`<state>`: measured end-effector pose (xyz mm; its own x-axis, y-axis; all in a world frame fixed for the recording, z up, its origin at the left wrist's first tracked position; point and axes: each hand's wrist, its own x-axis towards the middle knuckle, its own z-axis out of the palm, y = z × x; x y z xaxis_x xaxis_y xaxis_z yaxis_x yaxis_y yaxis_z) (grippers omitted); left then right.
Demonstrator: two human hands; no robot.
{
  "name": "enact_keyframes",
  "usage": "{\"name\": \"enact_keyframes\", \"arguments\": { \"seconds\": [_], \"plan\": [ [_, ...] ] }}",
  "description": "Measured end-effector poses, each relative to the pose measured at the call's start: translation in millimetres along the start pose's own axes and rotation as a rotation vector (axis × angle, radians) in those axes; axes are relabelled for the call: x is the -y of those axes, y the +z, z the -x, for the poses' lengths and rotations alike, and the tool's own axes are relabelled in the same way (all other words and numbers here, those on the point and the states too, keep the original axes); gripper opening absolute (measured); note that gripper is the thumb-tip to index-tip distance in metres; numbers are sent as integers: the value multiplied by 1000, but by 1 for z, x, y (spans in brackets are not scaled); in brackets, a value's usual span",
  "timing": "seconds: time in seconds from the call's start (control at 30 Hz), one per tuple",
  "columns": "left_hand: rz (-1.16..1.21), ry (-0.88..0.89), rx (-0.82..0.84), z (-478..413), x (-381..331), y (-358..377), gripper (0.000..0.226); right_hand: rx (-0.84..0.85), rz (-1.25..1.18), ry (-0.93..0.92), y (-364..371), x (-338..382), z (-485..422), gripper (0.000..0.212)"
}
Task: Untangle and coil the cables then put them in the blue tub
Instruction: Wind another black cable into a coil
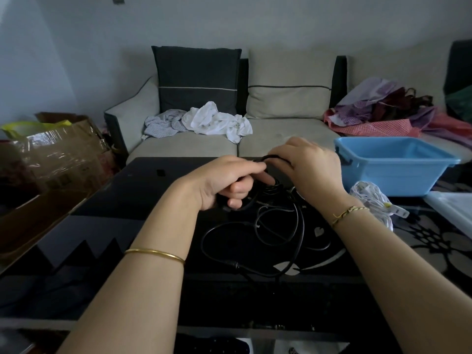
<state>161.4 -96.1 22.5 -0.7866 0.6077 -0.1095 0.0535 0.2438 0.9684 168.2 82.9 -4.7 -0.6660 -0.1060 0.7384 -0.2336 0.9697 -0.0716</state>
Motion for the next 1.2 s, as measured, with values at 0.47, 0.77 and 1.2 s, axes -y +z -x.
{"name": "enact_keyframes", "arguments": {
  "seconds": [0.47, 0.77, 1.2],
  "plan": [
    [1412, 394, 118, 3, 8, -27, 42, 311, -998, 444, 14, 19, 8, 10],
    [1357, 486, -292, -1, 5, -26, 44, 670, -932, 357, 6, 40, 7, 15],
    [699, 491, -667, -17, 17, -19, 25, 1110, -804, 163, -22, 48, 7, 4]
  ]
}}
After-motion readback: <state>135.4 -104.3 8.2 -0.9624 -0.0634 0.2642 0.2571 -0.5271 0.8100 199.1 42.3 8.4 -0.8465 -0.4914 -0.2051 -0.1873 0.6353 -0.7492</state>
